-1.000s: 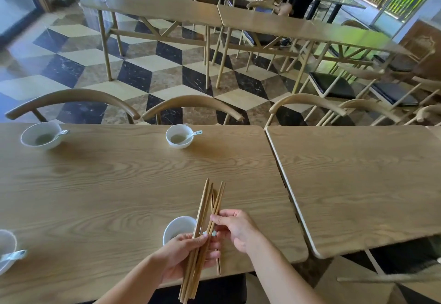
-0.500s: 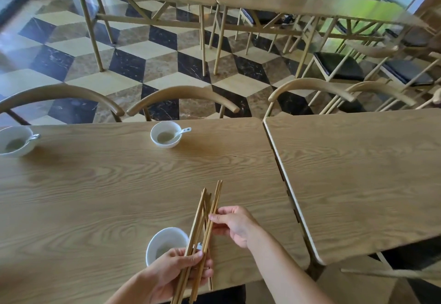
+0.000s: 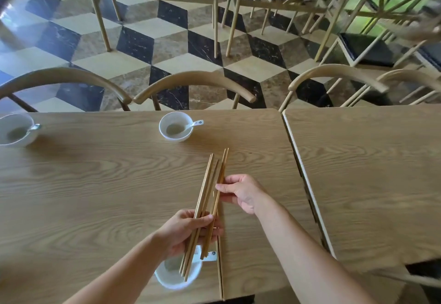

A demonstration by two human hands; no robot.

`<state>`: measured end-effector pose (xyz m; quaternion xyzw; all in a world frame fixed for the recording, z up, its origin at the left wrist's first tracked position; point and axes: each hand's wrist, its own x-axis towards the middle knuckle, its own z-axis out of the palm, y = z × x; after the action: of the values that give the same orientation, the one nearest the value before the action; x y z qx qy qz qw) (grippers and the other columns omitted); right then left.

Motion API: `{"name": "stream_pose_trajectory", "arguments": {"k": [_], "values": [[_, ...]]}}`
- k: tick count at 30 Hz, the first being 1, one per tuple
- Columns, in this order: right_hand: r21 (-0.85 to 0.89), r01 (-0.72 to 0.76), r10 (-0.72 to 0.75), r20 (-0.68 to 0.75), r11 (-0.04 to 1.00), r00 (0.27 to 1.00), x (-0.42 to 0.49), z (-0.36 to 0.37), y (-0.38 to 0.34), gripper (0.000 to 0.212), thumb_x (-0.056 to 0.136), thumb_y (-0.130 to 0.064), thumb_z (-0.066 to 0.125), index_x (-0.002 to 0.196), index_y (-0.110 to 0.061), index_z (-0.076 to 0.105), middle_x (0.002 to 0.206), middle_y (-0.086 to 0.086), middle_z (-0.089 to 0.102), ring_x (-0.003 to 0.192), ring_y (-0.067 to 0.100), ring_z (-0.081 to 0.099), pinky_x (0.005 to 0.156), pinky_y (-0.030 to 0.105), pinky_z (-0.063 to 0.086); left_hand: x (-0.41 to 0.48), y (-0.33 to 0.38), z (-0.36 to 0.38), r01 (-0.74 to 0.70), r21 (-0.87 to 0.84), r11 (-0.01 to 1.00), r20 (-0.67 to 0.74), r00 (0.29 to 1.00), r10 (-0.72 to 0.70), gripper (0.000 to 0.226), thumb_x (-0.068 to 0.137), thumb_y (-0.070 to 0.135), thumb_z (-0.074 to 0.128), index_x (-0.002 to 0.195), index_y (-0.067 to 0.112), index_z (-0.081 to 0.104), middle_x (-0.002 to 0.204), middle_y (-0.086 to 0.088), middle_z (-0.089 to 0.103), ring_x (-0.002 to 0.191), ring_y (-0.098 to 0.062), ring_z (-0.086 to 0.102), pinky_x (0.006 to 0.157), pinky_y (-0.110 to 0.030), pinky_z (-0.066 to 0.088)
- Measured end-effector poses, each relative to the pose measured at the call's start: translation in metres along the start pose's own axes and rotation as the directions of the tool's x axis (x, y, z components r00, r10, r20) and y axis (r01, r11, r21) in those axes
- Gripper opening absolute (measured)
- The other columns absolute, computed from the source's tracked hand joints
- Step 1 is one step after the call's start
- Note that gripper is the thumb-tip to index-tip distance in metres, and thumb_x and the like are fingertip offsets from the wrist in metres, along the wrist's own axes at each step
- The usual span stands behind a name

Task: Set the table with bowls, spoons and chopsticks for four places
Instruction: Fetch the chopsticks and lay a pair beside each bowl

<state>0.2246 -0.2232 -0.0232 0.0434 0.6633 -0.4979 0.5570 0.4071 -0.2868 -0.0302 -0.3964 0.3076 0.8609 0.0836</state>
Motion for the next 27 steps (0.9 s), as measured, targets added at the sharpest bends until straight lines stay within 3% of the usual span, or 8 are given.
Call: {"name": "stream_pose_trajectory", "arguments": {"k": [4,10,13,16,19,21,23,27], "values": [[-0.041,-0.02,0.021,0.024,0.999,0.999,0.007,0.007,-0.008,0.037,0.079,0.015,0.07,0.113,0.015,0.058,0.082,0.018,0.069,0.06,0.02,0.071,0.053,0.031,0.06,0.017,0.007,-0.005,-0.037,-0.033,0.999,-0.039,0.999,0.036,0.036,0.086,0.008,0.067,0.112,-0.016,0.064,0.103,-0.03,0.071,0.092,-0.035,0.074,0.082,-0.043,0.061],[-0.09,0.044,-0.053,-0.105,0.995,0.993,0.061,0.012,-0.058,0.032,0.08,0.019,0.067,0.108,0.011,0.054,0.082,0.019,0.064,0.064,0.023,0.067,0.048,0.033,0.06,0.05,0.033,-0.026,-0.17,-0.095,0.981,-0.234,0.962,0.145,0.028,0.097,0.006,0.057,0.111,-0.017,0.062,0.1,-0.027,0.073,0.083,-0.03,0.076,0.073,-0.037,0.063],[-0.207,0.059,-0.097,-0.181,0.977,0.979,0.094,0.016,-0.083,0.036,0.081,0.016,0.068,0.114,0.009,0.056,0.098,0.023,0.065,0.075,0.026,0.069,0.056,0.034,0.061,0.063,0.051,-0.053,-0.2,-0.089,0.976,-0.291,0.942,0.166,0.024,0.099,0.01,0.054,0.106,-0.011,0.063,0.104,-0.025,0.074,0.086,-0.031,0.076,0.079,-0.04,0.062],[-0.34,0.03,-0.117,-0.24,0.94,0.964,0.126,0.022,-0.094,0.036,0.082,0.012,0.069,0.115,0.003,0.059,0.112,0.022,0.064,0.085,0.028,0.069,0.056,0.031,0.059,0.073,0.063,-0.077,-0.203,-0.029,0.979,-0.32,0.929,0.183,0.02,0.103,0.012,0.049,0.096,-0.002,0.062,0.083,-0.017,0.075,0.063,-0.025,0.073,0.063,-0.035,0.062],[-0.464,0.004,-0.155,-0.289,0.886,0.945,0.151,0.028,-0.094,0.029,0.082,0.008,0.071,0.107,-0.002,0.061,0.104,0.016,0.063,0.083,0.028,0.067,0.07,0.039,0.062,0.084,0.06,-0.094,-0.213,0.112,0.971,-0.437,0.867,0.24,0.023,0.103,0.012,0.047,0.085,0.005,0.058,0.065,-0.011,0.058,0.04,-0.015,0.052,0.041,-0.021,0.045],[-0.525,-0.004,-0.179,-0.297,0.851,0.938,0.159,0.033,-0.089,0.018,0.083,0.008,0.069,0.093,-0.003,0.058,0.096,0.014,0.058,0.086,0.031,0.064,0.08,0.046,0.06,0.089,0.053,-0.104,-0.231,0.238,0.943,-0.509,0.798,0.324,0.023,0.102,0.009,0.047,0.083,0.006,0.059,0.059,-0.007,0.053,0.039,-0.014,0.045,0.039,-0.018,0.036],[-0.6,0.008,-0.246,-0.316,0.8,0.916,0.167,0.038,-0.08,0.029,0.081,0.002,0.071,0.072,-0.013,0.048,0.084,0.009,0.057,0.091,0.035,0.068,0.083,0.05,0.059,0.091,0.044,-0.11,-0.276,0.31,0.91,-0.543,0.734,0.408,0.022,0.101,0.008,0.046,0.082,0.006,0.058,0.055,-0.006,0.05,0.038,-0.015,0.042,0.037,-0.018,0.032],[-0.779,0.008,-0.394,-0.309,0.627,0.865,0.159,0.043,-0.071,0.033,0.073,-0.027,0.082,0.079,-0.012,0.053,0.084,0.002,0.057,0.091,0.025,0.063,0.08,0.034,0.053,0.09,0.034,-0.114,-0.327,0.309,0.893,-0.583,0.676,0.45,0.022,0.101,0.007,0.044,0.081,0.007,0.055,0.055,-0.009,0.047,0.038,-0.017,0.038,0.036,-0.021,0.03]]}}
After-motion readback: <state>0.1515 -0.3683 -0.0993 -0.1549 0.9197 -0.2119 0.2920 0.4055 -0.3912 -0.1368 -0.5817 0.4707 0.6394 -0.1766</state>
